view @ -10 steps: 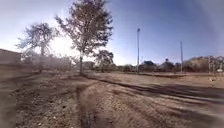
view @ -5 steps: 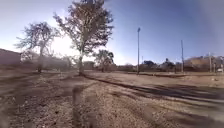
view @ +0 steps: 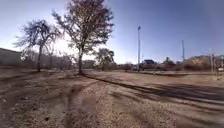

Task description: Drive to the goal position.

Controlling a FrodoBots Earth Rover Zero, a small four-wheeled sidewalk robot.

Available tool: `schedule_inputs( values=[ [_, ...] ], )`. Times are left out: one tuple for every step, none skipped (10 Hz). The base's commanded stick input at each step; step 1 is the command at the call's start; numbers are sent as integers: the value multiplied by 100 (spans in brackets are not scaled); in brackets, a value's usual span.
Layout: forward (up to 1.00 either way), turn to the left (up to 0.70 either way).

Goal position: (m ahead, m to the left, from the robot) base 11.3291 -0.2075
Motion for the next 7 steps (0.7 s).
schedule_inputs(
  values=[
    [50, 0],
    [50, 0],
    [50, 0],
    [50, 0],
    [50, 0],
    [50, 0],
    [50, 0]
  ],
)
